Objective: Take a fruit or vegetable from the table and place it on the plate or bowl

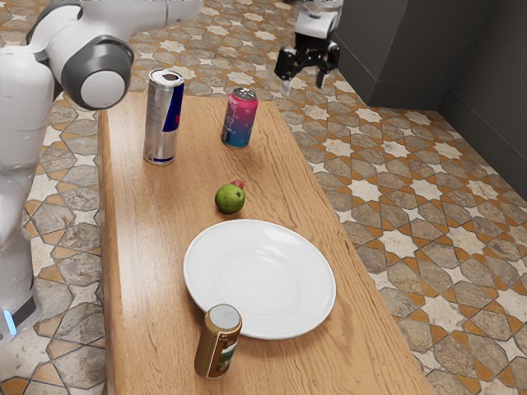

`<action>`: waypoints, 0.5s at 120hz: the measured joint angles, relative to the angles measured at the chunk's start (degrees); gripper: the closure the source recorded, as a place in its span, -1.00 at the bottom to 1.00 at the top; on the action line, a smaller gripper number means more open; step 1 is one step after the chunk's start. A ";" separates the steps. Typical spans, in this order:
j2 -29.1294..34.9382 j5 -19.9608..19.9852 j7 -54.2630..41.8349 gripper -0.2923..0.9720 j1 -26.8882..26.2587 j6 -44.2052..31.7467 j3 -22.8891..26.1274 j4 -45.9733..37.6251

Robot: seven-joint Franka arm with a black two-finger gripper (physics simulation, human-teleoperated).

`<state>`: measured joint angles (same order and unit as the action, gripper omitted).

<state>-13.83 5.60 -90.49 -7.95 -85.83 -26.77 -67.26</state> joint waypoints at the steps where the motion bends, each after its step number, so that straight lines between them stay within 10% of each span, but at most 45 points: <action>1: -0.11 0.11 0.00 -0.53 -0.05 0.00 0.26 0.13; 44: -0.46 1.54 -0.01 -0.53 0.07 0.09 1.71 1.02; 60: 13.63 -1.19 0.13 -0.53 -6.31 4.05 4.16 13.80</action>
<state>-0.20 4.42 -90.36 -14.26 -81.79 -22.61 -53.47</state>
